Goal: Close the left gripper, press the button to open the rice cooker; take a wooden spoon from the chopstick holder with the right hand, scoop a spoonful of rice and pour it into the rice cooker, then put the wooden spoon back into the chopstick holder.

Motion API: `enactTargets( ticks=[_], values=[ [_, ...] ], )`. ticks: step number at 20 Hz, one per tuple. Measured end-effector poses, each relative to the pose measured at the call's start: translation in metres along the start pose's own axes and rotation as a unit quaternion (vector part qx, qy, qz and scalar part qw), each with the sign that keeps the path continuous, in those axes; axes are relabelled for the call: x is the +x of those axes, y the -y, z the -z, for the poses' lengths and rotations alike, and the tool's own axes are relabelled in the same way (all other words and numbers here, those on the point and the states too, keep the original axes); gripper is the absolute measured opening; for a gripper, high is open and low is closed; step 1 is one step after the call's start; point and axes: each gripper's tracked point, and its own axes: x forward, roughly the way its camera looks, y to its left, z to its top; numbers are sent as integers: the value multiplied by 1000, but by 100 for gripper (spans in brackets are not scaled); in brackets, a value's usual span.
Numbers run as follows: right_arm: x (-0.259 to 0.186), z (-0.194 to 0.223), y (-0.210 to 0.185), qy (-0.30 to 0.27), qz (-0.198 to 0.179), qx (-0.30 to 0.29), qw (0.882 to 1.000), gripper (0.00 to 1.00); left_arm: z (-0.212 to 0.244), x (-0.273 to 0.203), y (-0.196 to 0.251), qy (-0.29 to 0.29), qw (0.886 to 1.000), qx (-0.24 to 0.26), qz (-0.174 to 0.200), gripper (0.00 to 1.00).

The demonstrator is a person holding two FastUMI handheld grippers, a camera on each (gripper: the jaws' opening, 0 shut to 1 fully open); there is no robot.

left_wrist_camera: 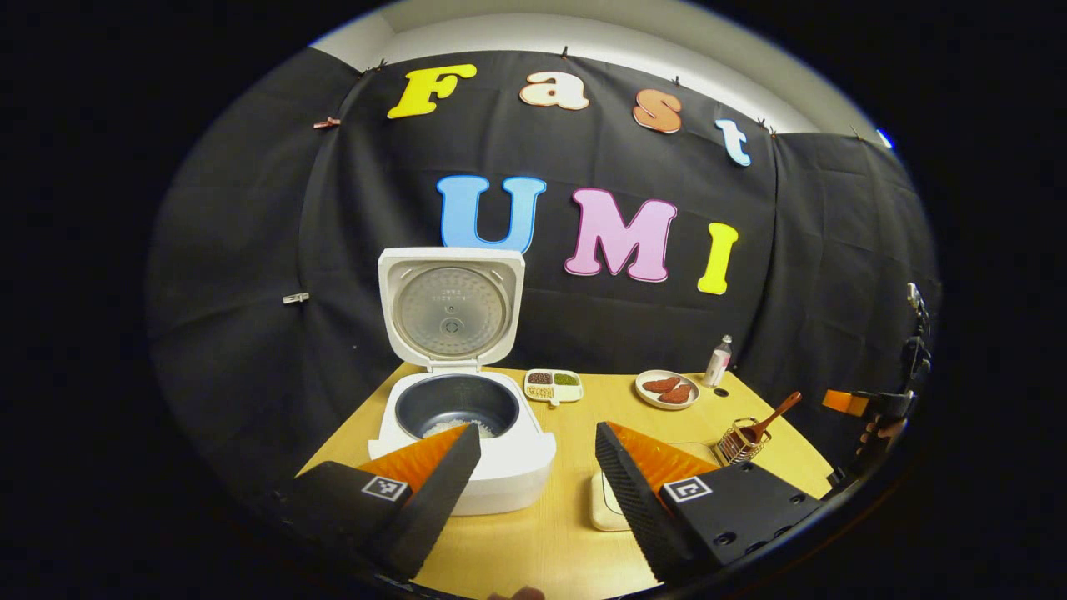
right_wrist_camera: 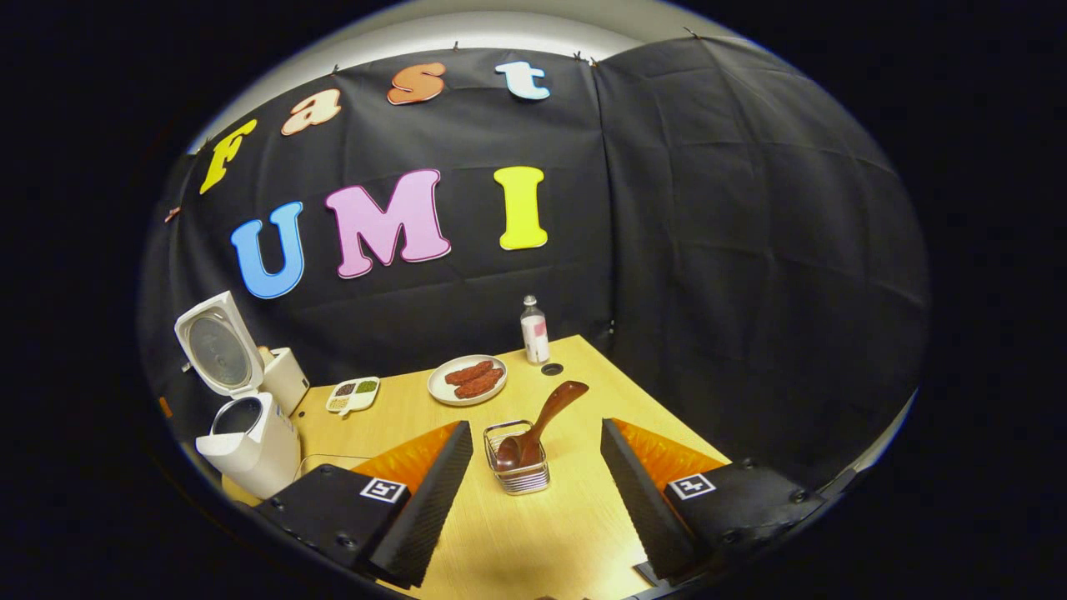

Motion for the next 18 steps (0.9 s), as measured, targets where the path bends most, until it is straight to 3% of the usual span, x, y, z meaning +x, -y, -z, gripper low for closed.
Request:
enactTargets(
  ticks=[6, 11, 16, 18],
  values=[
    [73, 33, 10, -67, -26, 3, 997, 99, 19, 12, 31, -31, 999, -14, -34, 95],
    [132, 59, 9, -117, -41, 43, 991, 99, 20, 20, 33, -42, 996, 24, -77, 95],
    [175, 74, 7, -140, -46, 90, 985, 99, 40, 13, 34, -65, 990, -18, -125, 95],
    [183, 74, 7, -138, -49, 104, 984, 89, 52, 6, 38, -78, 987, -37, -136, 95]
  ],
)
